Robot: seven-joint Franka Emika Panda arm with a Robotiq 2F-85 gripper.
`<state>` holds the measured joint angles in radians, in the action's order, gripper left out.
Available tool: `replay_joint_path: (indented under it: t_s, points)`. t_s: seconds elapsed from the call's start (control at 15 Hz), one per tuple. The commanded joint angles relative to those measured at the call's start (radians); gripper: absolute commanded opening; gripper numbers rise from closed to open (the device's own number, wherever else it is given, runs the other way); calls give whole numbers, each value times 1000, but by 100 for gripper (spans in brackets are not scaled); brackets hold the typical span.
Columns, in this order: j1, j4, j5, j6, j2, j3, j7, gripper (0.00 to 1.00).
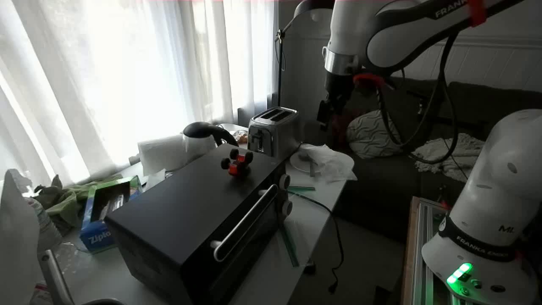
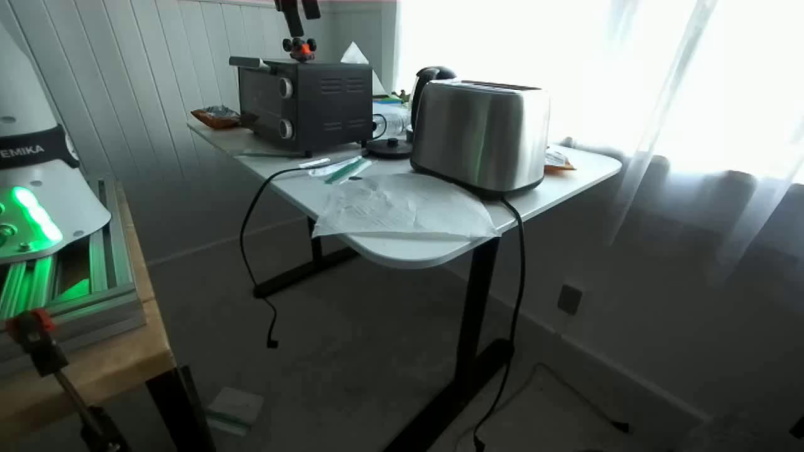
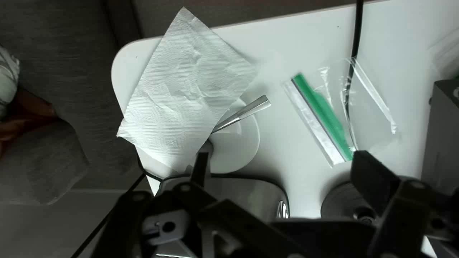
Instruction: Turn the toy car over on the oven
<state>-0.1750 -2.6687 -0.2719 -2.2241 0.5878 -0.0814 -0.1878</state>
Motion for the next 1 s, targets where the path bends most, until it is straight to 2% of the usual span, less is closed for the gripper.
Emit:
replay_joint_path:
  t_s: [0.0, 0.67, 0.93]
  points:
    - [14, 3, -8, 5, 0, 12, -6, 100]
    - [25, 5, 3, 4, 3, 7, -11, 100]
    - [97, 68, 153, 117, -17, -29, -115, 100]
